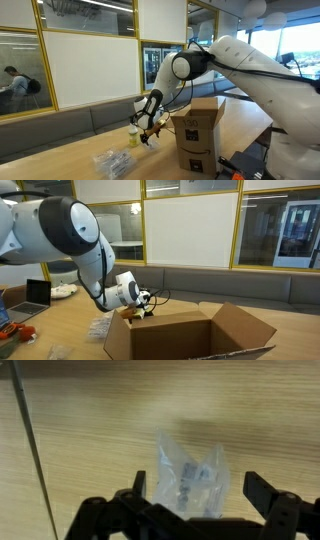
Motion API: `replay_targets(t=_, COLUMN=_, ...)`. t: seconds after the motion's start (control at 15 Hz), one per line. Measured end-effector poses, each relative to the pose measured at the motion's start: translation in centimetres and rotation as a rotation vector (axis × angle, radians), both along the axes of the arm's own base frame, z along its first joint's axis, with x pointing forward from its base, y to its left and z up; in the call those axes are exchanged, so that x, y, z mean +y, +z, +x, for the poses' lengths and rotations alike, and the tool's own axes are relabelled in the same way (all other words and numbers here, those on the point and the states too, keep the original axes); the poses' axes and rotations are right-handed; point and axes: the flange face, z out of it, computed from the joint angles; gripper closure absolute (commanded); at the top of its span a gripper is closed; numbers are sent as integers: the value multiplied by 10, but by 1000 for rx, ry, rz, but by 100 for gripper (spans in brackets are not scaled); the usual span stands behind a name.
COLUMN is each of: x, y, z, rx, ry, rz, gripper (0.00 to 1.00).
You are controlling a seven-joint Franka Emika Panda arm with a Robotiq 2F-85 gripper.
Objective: Place the clear plastics and spray bottles inside the brown box
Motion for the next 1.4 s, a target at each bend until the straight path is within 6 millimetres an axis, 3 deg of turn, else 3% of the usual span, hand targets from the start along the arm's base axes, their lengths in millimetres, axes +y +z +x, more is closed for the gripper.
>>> replay_targets(t=0.27, x=-3, y=22, z=20, rx=-55, ry=3, rz=-17, gripper=0)
replay_targets(t=0.53, x=-5, y=23, z=22, rx=-62, ry=-1, rz=-17, gripper=0)
replay_targets(t=1.4, x=-25, y=-31, z=8, rx=-53, ry=-110, rz=89, gripper=0)
